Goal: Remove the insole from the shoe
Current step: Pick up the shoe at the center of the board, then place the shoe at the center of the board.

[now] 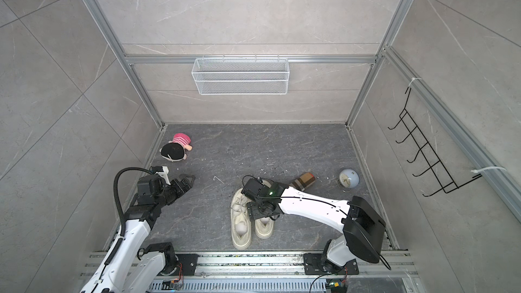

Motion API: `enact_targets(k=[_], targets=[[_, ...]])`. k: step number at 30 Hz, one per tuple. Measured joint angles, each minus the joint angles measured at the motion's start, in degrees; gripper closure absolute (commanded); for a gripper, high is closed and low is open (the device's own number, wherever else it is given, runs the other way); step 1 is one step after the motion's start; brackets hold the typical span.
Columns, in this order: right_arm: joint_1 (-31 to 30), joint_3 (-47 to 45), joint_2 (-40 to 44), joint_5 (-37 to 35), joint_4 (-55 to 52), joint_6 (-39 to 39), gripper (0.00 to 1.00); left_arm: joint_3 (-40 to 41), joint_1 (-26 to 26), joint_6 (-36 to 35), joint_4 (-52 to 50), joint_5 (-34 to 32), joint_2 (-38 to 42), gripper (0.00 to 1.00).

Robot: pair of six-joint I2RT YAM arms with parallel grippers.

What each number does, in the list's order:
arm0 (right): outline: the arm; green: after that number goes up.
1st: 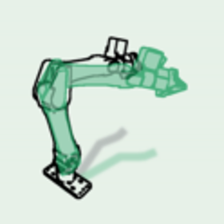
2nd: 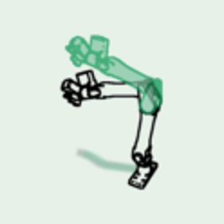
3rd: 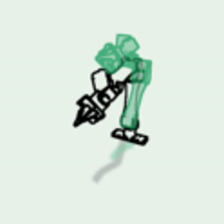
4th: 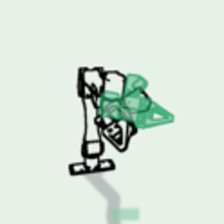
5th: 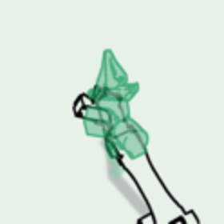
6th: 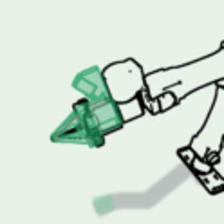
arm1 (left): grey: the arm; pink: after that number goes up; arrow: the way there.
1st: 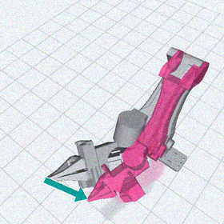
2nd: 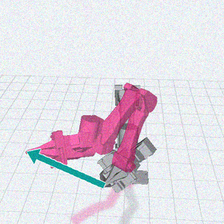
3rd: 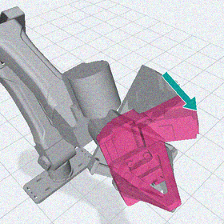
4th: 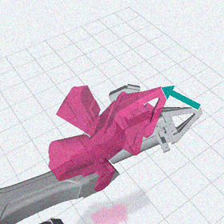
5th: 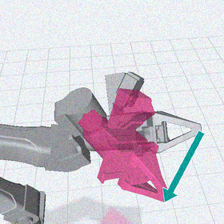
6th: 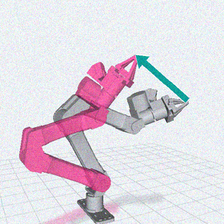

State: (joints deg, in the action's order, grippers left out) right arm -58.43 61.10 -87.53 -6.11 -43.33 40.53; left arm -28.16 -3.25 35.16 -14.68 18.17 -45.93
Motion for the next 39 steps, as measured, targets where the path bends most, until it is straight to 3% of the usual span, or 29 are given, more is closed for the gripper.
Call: enact_targets(k=[10,16,29,39], targets=[[-0.07,0.63,-3.45,-6.01,1.70,0.48,0.61,0.00,0.00,-0.17,-0.33,-0.09,0.22,0.04],[0.13,1.44,-3.56,-8.72,2.91,-0.92,1.00,-0.07,0.00,-0.87,-0.35,-0.13,-0.13,0.04],[5.79,10.91,-3.78,-12.24,1.09,-5.99,1.00,-3.48,0.00,-1.77,-0.61,-0.55,-1.86,0.04],[14.08,18.86,-12.87,-12.37,4.57,-8.66,1.00,-5.49,0.00,-2.21,-0.61,-0.07,-5.97,0.04]])
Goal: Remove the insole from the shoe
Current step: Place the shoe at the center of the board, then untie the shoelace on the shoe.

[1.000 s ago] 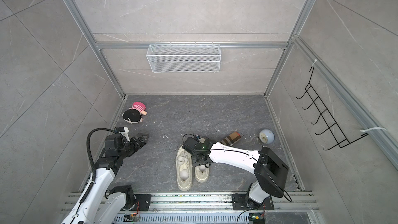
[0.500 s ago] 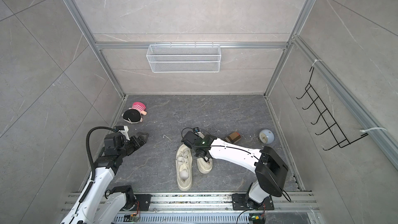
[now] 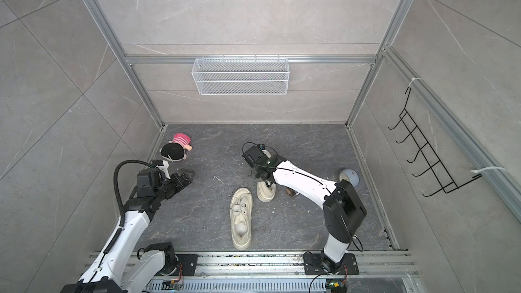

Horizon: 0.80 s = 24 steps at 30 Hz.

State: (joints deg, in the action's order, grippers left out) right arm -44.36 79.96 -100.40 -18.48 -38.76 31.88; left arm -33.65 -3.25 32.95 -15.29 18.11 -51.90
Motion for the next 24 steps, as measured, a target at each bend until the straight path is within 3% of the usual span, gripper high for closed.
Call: enact_targets(k=[5,14,18,24], targets=[[1.62,1.25,-4.50,2.27,3.19,0.04,0.98,-0.39,0.00,-0.11,0.00,0.09,-0.98,0.04],[1.90,2.56,-6.75,7.37,6.62,-1.25,0.60,-2.16,0.00,-1.07,-1.49,1.36,-2.69,0.08],[1.90,2.21,-2.58,9.27,6.78,-3.76,0.49,-2.69,0.00,-1.51,-2.27,3.26,-3.13,0.12],[3.67,0.13,9.53,10.34,5.49,-12.83,0.45,-3.21,0.00,-1.68,-2.49,7.54,-4.81,0.20]])
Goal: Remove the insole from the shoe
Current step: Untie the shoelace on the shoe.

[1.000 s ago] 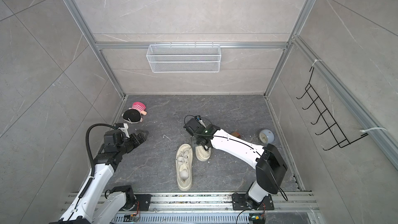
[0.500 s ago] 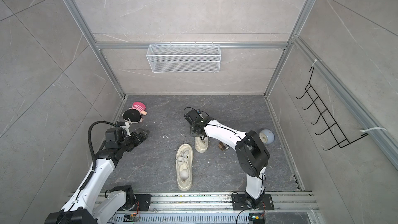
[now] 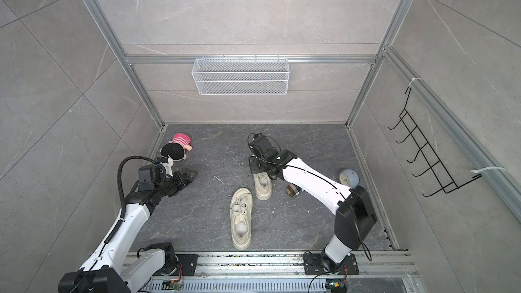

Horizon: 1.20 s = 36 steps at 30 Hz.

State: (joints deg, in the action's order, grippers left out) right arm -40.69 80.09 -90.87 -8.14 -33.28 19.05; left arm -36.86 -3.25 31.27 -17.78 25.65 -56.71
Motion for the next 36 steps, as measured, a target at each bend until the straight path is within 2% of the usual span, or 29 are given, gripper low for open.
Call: enact_targets(k=[3,7,13,17,24,36], targets=[[3.91,-0.87,3.19,1.18,-1.29,-5.99,0.48,0.00,0.17,0.22,0.20,2.45,-1.40,0.23],[9.62,-2.60,2.71,6.40,-2.82,-14.38,0.51,-0.02,2.43,0.68,0.96,4.46,-3.41,0.25],[13.75,-2.97,-2.58,14.91,-4.63,-29.00,0.52,-2.84,10.71,1.11,1.62,4.48,-8.17,0.27],[17.20,-2.69,-6.51,20.44,-4.07,-35.98,0.56,-5.97,16.04,1.38,2.89,3.15,-12.11,0.27],[23.61,3.48,-16.63,29.24,-4.24,-42.64,0.57,-9.64,21.70,2.45,5.16,0.76,-18.23,0.28],[23.30,13.33,-27.52,35.06,-7.39,-46.36,0.57,-14.05,27.28,3.54,6.82,-3.39,-25.75,0.28]])
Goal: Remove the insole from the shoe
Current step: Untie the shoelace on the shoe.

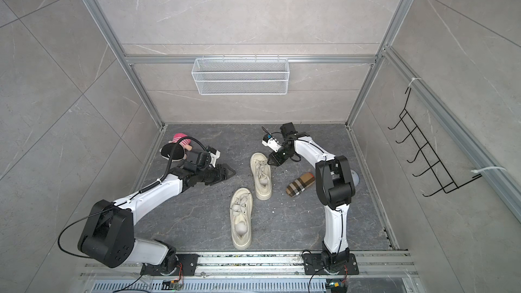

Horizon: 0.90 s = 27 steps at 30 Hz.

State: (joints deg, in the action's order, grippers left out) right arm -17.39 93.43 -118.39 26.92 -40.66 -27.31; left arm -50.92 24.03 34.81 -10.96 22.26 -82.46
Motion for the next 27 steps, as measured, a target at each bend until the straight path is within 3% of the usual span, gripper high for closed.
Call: enact_targets(k=[15,22,27], targets=[[-0.42,9.40,-8.70,3.32,-6.19,-1.01,0.55,-1.49,0.15,0.63,0.76,-1.46,-2.40,0.28],[-0.55,11.82,-10.51,3.15,-7.28,-1.05,0.43,-2.71,0.15,0.61,0.76,-1.49,-4.13,0.28],[-0.63,12.72,-10.86,3.50,-7.80,-1.11,0.46,-2.82,0.15,0.59,0.74,-1.66,-4.39,0.28]])
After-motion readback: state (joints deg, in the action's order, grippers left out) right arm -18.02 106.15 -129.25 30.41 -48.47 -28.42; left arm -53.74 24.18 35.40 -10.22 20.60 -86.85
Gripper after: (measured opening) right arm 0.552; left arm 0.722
